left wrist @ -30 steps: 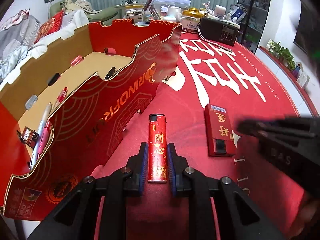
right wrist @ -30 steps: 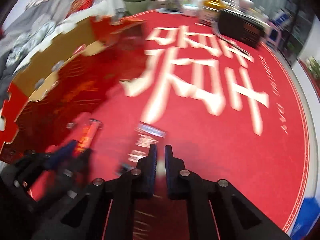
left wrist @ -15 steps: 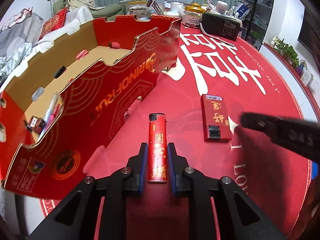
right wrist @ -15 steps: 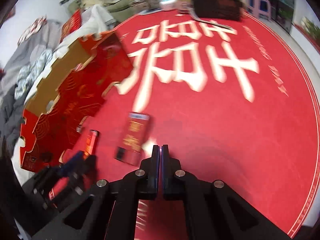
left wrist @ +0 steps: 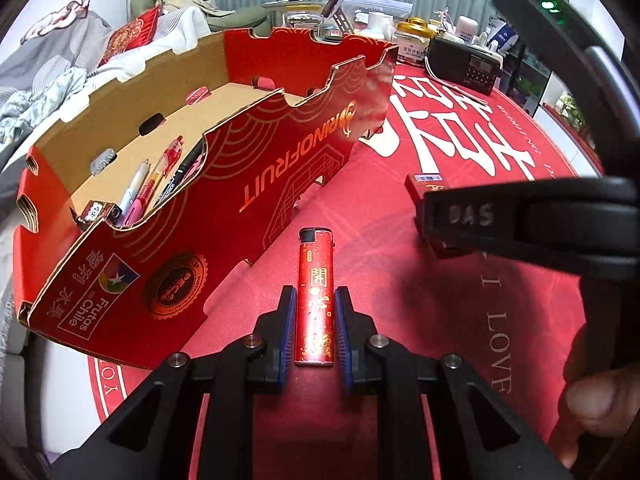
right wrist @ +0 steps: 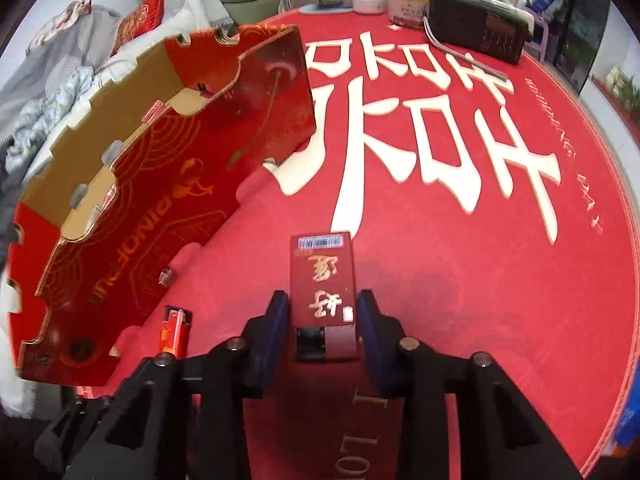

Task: Organize rigid objects
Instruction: 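Grasp the red cigarette box with the right tool, then carry the lighter in the left tool over the box while the right carries the cigarette box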

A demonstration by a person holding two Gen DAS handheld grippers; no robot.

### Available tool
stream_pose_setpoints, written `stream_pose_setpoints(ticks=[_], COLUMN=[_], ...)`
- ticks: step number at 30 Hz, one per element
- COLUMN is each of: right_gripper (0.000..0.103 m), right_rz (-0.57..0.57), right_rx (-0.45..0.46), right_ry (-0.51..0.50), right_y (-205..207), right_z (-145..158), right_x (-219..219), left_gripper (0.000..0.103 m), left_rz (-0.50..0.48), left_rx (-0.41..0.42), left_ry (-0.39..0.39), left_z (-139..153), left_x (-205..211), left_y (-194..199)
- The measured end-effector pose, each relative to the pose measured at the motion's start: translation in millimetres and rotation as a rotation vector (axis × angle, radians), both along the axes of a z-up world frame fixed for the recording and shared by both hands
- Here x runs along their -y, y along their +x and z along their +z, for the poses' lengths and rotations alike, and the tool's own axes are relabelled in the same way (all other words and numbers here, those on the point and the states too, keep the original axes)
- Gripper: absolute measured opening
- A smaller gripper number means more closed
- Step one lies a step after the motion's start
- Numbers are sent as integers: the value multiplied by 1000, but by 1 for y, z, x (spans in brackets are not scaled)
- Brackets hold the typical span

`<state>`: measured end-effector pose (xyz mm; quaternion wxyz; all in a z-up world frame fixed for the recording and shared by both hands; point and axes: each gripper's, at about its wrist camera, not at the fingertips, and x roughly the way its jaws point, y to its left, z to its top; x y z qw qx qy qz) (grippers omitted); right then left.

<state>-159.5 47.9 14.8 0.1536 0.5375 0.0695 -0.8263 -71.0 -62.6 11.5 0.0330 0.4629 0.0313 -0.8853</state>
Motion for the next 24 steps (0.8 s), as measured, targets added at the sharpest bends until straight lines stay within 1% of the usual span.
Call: stream_pose_setpoints(ticks=[3, 5, 8, 12, 14, 16, 19, 24], right_gripper=[36, 36, 36, 36, 36, 36, 36, 36], right_rz=[56, 97, 102, 109, 108, 100, 100, 113], right_rx=[-18, -24, -13, -7, 5, 15, -2, -39], right_ry=[51, 51, 36, 34, 11, -15, -45, -91], right_y=[3, 6, 17, 45, 61, 68, 78, 93], right_z=[-2, -2, -2, -1, 0, 1, 7, 25], right_x=[6, 2, -21, -52, -64, -73, -81, -84], left_gripper=[20, 20, 20, 20, 20, 20, 20, 20], left_rz=[-2, -4, -16, -35, -32, -24, -16, -19], left_rx=[2, 4, 13, 29, 38, 47, 65, 89], left_ry=[-1, 1, 1, -28, -15, -16, -35, -67], left_z=[0, 0, 1, 1, 1, 1, 2, 3], left_x=[0, 0, -4, -19, -23, -27, -32, -42], left_y=[0, 1, 5, 11, 12, 14, 17, 25])
